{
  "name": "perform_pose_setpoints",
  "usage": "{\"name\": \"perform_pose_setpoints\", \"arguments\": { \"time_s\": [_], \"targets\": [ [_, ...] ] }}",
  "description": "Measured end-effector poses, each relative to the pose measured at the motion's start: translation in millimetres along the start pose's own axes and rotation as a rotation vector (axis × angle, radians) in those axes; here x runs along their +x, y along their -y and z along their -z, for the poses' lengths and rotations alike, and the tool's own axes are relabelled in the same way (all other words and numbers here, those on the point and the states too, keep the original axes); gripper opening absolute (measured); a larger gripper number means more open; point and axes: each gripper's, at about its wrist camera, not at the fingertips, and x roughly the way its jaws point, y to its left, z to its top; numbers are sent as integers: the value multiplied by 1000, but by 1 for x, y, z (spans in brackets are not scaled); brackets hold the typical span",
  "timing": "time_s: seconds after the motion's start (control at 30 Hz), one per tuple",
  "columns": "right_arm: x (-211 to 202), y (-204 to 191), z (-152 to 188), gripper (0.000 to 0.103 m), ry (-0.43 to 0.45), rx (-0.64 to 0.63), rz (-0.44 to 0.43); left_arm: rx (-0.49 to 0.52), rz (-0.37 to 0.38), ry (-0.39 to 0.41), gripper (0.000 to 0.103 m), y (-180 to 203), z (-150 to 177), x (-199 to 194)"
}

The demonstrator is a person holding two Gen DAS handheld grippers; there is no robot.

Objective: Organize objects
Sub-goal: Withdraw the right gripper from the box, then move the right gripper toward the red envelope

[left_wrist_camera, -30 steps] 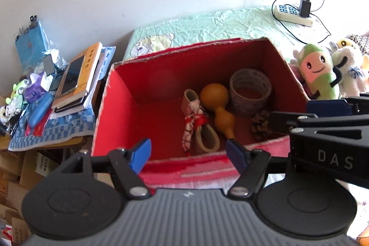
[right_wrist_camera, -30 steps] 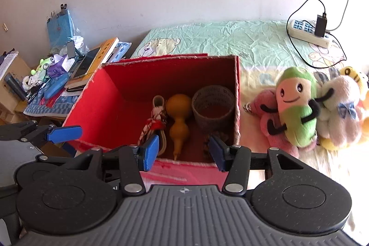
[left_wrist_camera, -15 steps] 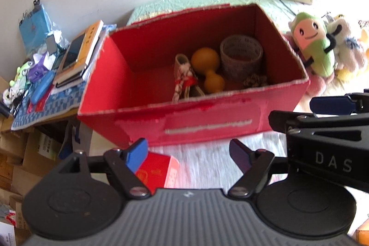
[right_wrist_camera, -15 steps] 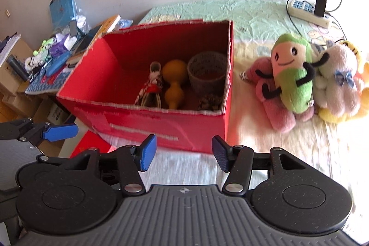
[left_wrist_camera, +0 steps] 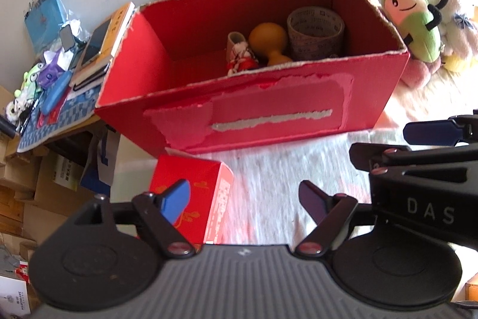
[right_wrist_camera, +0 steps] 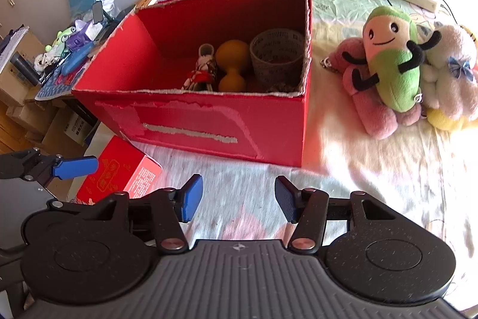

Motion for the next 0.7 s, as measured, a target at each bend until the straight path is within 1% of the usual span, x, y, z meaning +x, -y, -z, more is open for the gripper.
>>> {"name": "perform_pose_setpoints", "arguments": {
  "time_s": [0.17, 0.33, 0.5, 0.7],
  "targets": [
    [7, -6, 1, 57, -23, 1, -5, 5, 6, -13, 85, -5, 3, 4],
    [15, -14, -2, 57, -48, 2, -13, -7, 8, -23, 86, -18, 5, 11],
    [26, -26, -7, 58, -66, -10, -14, -22, 20, -10, 88, -35, 7, 16],
    [41, -41, -12, 58, -108, -12, -43, -43, 28, -13, 91, -61, 13, 28]
  ]
}}
